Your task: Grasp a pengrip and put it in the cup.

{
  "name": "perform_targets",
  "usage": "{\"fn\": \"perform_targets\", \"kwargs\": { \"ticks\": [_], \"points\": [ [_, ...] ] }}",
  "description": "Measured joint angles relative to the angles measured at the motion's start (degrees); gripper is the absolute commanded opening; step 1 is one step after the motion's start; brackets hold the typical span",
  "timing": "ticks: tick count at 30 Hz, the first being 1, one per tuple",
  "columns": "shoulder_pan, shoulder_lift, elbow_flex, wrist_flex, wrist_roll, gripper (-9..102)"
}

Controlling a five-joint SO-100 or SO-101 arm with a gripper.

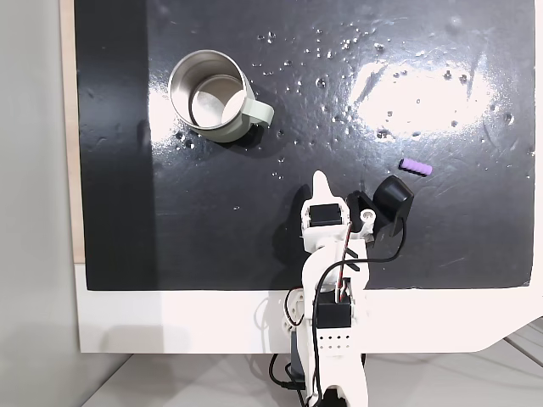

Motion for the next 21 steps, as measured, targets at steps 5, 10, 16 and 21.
{"fn": "perform_targets", "kwargs": {
  "ticks": [5, 10, 16, 21],
  "points": [
    [-0.4, 0.0, 0.0, 0.0, 0.0, 0],
    [-0.3, 0.0, 0.0, 0.0, 0.0, 0],
    [-0.3, 0.0, -1.2, 3.1, 0.0, 0],
    [-0.2, 0.0, -10.5, 12.2, -0.7, 0]
  ]
}}
